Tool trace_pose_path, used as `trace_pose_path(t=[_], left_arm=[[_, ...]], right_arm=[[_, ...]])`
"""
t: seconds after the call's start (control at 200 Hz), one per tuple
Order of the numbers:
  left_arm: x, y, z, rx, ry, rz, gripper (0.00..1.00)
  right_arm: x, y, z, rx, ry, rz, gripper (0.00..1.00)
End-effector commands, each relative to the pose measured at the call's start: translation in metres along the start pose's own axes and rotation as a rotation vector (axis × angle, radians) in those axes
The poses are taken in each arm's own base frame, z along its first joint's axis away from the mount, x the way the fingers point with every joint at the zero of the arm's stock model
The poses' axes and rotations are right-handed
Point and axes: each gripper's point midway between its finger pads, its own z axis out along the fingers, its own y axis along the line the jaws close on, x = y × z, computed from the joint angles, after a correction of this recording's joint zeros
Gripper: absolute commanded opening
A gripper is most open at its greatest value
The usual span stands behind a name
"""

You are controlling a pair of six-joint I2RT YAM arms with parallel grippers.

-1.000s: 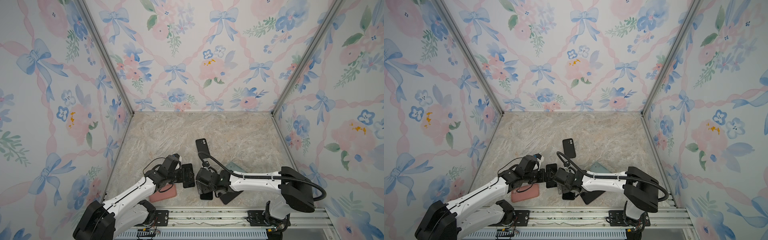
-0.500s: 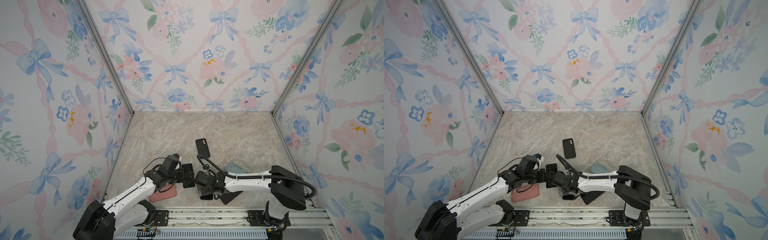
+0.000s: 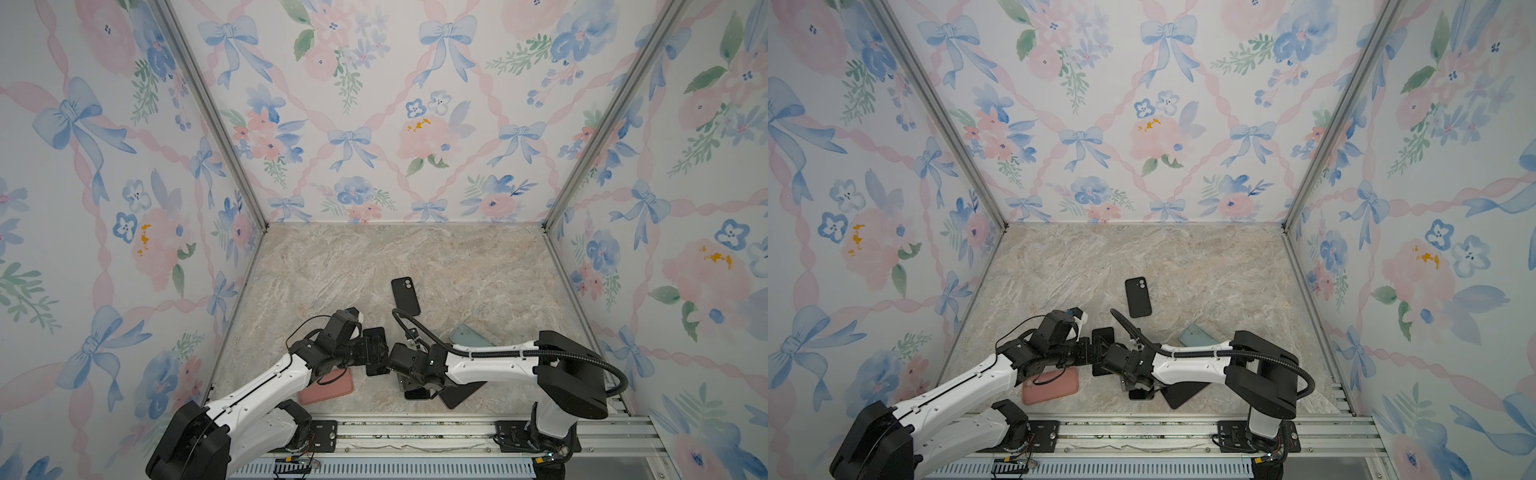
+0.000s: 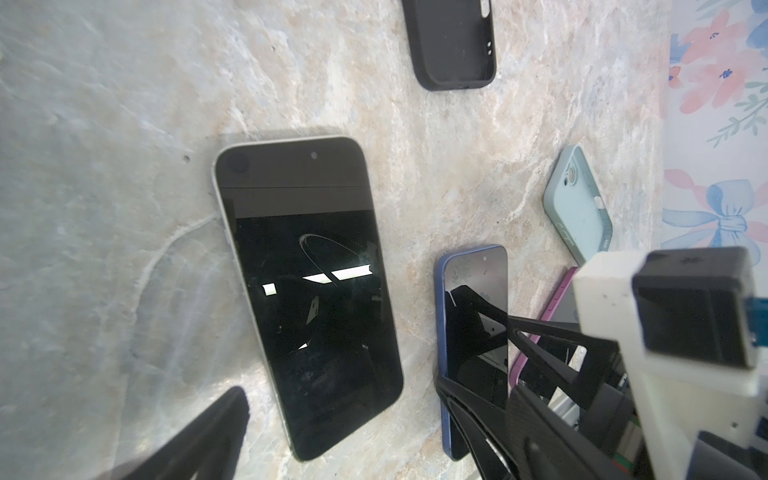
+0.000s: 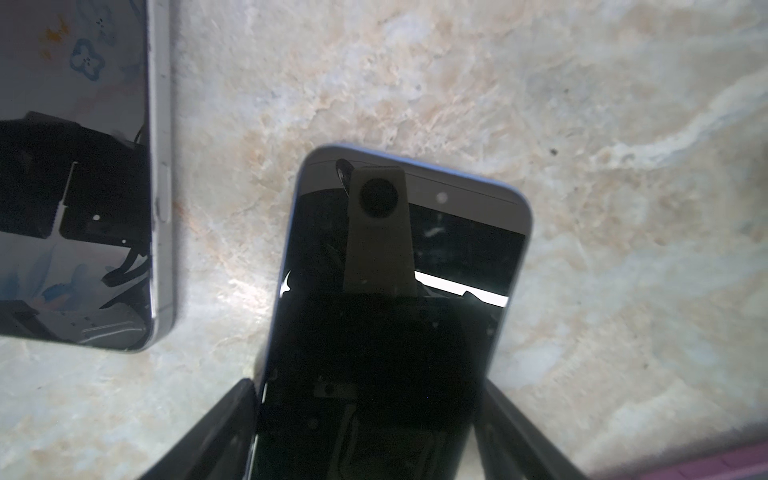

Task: Put the phone into the phone case

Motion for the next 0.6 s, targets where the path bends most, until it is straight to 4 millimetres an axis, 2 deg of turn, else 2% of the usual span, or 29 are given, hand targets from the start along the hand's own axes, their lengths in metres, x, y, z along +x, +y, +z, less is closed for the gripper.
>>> trace_pose_path(t=[0.0,0.2,0.435,0.595], left_arm=[[0.003,0.005,0.001,-0.026,0.008,-0.003,0.98],[-0.002,0.001,0.002,-0.023,0.01,0.006,0.98],[-0.017,-0.014,0.004,-0.002,0.013,0.011,0.98],[-0.028,-0.025,0.006,0.046,0.016,0.005,0.92]], right_arm=[[0.017,0.001,0.012,0.015,0.064,-0.03,0.77],[0.008,-0.004,0.013,0.017,0.05,-0.039,0.67],[-0.011,-0.005,0.015,-0.029,0.02,-0.045,0.64],[-0.024,-0.011,0.018,-0.053,0.006,-0.053,0.64]])
